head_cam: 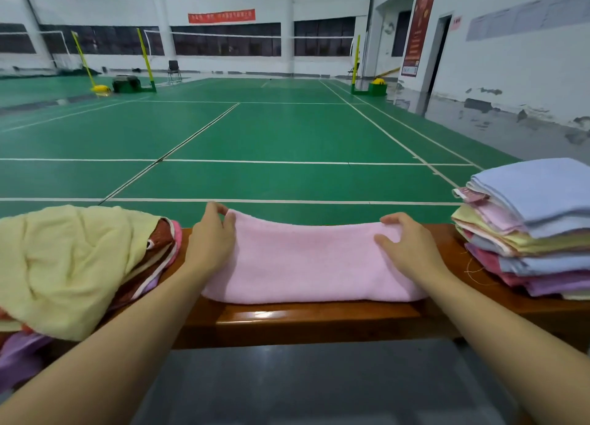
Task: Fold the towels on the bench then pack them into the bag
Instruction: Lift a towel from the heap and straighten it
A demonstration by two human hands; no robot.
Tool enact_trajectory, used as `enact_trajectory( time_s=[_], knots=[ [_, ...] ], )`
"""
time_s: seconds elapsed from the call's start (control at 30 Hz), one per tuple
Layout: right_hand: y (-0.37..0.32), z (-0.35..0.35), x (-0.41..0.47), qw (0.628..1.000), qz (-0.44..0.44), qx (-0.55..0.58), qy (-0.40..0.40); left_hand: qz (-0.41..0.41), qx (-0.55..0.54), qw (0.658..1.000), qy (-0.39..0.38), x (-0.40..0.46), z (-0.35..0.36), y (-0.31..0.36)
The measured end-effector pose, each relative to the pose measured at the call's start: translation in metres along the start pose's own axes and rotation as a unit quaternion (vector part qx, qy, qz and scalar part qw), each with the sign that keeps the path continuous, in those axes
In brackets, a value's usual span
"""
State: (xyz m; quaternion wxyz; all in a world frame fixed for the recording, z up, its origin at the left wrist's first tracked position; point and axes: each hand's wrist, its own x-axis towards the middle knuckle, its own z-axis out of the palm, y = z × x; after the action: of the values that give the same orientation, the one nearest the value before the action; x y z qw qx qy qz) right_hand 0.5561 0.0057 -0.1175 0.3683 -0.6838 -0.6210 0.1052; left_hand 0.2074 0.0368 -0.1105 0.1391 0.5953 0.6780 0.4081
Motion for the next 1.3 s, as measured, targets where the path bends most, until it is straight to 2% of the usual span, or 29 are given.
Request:
enact_trajectory(
  time_s=[0.17, 0.33, 0.47, 0.53, 0.6, 0.67, 0.73, 0.8, 0.87, 0.93, 1.07, 1.17, 1.3],
  knots=[
    [0.008, 0.018, 0.021, 0.998, 0.022, -0.051, -0.004, -0.029, 0.088, 0.996, -0.005, 0.026, 0.025, -0.007],
    [0.025, 0.036, 0.031, 0.991, 0.049, -0.123, -0.001, -0.001, 0.167, 0.986, 0.01, 0.031, 0.046, -0.021],
    [0.028, 0.032, 0.03, 0.975, 0.098, -0.2, -0.002, 0.002, 0.159, 0.987, 0.019, 0.035, 0.047, -0.024],
    [0.021, 0.028, 0.031, 0.972, 0.076, -0.222, 0.012, 0.069, 0.173, 0.981, 0.049, 0.031, 0.043, -0.016],
    [0.009, 0.027, 0.039, 0.979, -0.018, -0.204, 0.019, 0.129, 0.175, 0.975, 0.054, 0.021, 0.04, 0.0],
    [-0.009, 0.031, 0.049, 0.979, -0.136, -0.144, -0.053, 0.128, 0.148, 0.981, -0.015, 0.007, 0.038, 0.023],
    [-0.025, 0.043, 0.05, 0.958, -0.214, -0.103, -0.16, 0.12, 0.158, 0.973, -0.116, -0.014, 0.044, 0.043],
    [-0.034, 0.057, 0.044, 0.938, -0.235, -0.064, -0.249, 0.132, 0.224, 0.948, -0.184, -0.04, 0.055, 0.055],
    [-0.033, 0.071, 0.039, 0.924, -0.235, -0.056, -0.296, 0.144, 0.3, 0.919, -0.212, -0.063, 0.062, 0.057],
    [-0.03, 0.078, 0.038, 0.921, -0.238, -0.086, -0.297, 0.153, 0.344, 0.9, -0.221, -0.073, 0.064, 0.052],
    [-0.037, 0.074, 0.033, 0.922, -0.214, -0.135, -0.294, 0.174, 0.345, 0.888, -0.249, -0.065, 0.061, 0.047],
    [-0.048, 0.064, 0.022, 0.902, -0.2, -0.246, -0.292, 0.167, 0.333, 0.877, -0.304, -0.048, 0.056, 0.046],
    [-0.066, 0.052, 0.004, 0.884, -0.18, -0.341, -0.263, 0.137, 0.305, 0.883, -0.328, -0.026, 0.052, 0.038]
  ],
)
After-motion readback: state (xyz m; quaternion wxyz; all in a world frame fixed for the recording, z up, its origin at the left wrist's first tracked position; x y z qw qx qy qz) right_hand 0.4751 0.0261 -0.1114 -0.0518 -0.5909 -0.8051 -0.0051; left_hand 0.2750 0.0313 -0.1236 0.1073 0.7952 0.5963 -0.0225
